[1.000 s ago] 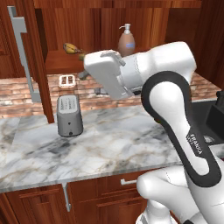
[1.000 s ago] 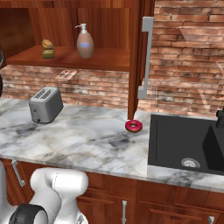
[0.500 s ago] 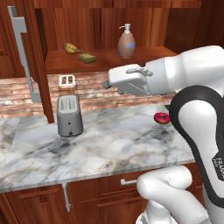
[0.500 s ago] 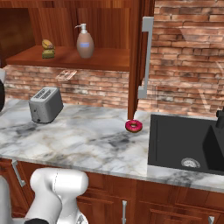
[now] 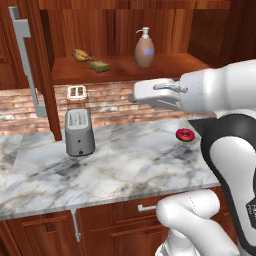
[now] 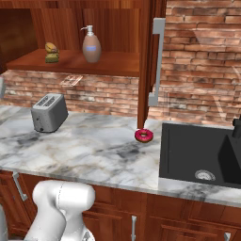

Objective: Pick the sponge and soap dispenser from the cabinet and place them on the counter.

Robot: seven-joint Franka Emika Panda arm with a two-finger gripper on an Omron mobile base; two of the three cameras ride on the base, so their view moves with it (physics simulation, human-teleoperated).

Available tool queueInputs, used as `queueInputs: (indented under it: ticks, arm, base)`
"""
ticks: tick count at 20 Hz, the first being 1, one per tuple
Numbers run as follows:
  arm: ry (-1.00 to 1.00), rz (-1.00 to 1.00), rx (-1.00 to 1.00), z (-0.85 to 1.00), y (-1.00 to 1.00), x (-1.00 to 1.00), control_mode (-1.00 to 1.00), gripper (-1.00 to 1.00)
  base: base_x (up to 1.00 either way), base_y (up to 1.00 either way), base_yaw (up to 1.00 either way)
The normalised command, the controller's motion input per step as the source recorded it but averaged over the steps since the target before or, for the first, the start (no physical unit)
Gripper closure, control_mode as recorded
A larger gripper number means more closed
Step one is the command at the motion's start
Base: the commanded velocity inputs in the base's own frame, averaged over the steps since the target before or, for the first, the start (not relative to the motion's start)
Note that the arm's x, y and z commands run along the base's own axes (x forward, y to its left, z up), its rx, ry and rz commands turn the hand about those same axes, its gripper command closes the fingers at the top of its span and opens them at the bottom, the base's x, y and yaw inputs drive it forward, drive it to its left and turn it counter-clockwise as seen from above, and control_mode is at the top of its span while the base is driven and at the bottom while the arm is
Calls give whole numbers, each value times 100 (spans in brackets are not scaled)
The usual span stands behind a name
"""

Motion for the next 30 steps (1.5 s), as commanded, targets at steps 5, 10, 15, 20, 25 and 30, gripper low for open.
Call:
queueInputs:
  ticks: [5, 10, 15, 20, 25, 30]
  arm:
    - [-13, -13, 0, 5, -30, -18, -100, -100]
    - [-20, -1, -14, 1, -27, -16, -100, -100]
    - [-18, 0, -19, 8, -21, -20, -100, -100]
    - [-12, 0, -12, 22, -30, -23, -100, -100]
    - [-9, 0, -5, 18, -35, -24, -100, -100]
    - [-6, 0, -1, 11, -40, -19, -100, -100]
  base:
    - [0, 0, 0]
    - [0, 0, 0]
    - [0, 0, 0]
    - [0, 0, 0]
    - [0, 0, 0]
    - [0, 0, 0]
